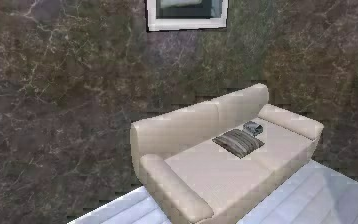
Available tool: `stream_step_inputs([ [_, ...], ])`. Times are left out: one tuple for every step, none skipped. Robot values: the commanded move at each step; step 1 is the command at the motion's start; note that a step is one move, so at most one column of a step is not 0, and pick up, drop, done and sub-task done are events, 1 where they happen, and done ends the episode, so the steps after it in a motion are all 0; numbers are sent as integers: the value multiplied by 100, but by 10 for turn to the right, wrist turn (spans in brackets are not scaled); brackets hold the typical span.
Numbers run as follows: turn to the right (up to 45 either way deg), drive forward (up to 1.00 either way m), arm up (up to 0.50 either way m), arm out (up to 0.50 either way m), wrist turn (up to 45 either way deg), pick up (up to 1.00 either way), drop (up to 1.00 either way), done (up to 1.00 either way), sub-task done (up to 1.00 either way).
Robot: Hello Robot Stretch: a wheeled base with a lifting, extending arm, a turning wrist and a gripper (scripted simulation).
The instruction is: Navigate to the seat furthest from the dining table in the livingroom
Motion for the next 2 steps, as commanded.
stream_step_inputs([
  [180, 0, 0, 0, 0, 0, 0, 0, 0],
  [0, 0, 0, 0, 0, 0, 0, 100, 0],
])
